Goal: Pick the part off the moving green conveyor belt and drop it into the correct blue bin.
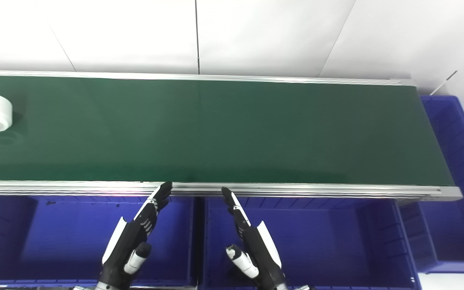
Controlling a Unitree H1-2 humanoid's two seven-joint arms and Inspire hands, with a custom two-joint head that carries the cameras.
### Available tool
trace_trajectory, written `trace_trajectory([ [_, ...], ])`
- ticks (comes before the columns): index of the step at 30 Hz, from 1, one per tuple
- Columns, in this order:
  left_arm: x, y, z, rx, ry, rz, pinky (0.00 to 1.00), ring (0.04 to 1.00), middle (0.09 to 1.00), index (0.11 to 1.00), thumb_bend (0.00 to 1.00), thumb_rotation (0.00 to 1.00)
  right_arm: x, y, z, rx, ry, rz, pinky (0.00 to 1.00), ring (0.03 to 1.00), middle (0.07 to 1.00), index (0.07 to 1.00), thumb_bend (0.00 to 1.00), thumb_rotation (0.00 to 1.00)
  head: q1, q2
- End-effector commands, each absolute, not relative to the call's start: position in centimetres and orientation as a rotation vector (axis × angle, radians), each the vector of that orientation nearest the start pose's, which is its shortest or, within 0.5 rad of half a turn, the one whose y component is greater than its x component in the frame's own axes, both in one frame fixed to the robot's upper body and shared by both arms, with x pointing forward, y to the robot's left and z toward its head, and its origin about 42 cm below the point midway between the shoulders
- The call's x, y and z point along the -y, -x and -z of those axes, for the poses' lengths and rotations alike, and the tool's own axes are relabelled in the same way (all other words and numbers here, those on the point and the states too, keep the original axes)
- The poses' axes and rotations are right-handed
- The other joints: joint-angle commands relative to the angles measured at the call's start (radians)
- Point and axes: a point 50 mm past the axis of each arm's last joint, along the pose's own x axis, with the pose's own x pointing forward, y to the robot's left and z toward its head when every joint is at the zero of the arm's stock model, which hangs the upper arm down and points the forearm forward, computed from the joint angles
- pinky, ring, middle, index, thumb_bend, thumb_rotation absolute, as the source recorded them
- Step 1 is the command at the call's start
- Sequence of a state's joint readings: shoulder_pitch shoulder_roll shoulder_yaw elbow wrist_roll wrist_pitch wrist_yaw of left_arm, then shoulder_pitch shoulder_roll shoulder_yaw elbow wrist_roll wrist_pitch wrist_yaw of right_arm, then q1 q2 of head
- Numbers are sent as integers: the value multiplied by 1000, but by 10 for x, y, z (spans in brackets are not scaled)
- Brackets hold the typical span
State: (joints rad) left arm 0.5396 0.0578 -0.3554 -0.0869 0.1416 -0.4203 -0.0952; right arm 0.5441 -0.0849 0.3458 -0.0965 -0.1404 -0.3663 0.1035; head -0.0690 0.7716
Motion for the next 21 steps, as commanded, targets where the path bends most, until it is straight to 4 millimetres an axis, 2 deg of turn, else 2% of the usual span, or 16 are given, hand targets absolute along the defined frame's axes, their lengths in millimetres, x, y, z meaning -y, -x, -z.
trace_trajectory([
  [1, -144, -82, -58, 41, -21, 352, 966, 978, 969, 944, 886, 975, 155, -79, -52, -19, 56, -369, 1000, 1000, 1000, 1000, 903, 1000, 1, 1],
  [16, -144, -81, -57, 33, -13, 355, 966, 978, 970, 944, 898, 969, 155, -79, -52, -18, 59, -365, 1000, 1000, 1000, 1000, 890, 1000, 1, -5],
  [21, -142, -80, -54, 30, -19, 357, 962, 977, 967, 942, 902, 976, 156, -77, -48, -23, 59, -357, 1000, 1000, 1000, 1000, 892, 1000, 30, -44],
])
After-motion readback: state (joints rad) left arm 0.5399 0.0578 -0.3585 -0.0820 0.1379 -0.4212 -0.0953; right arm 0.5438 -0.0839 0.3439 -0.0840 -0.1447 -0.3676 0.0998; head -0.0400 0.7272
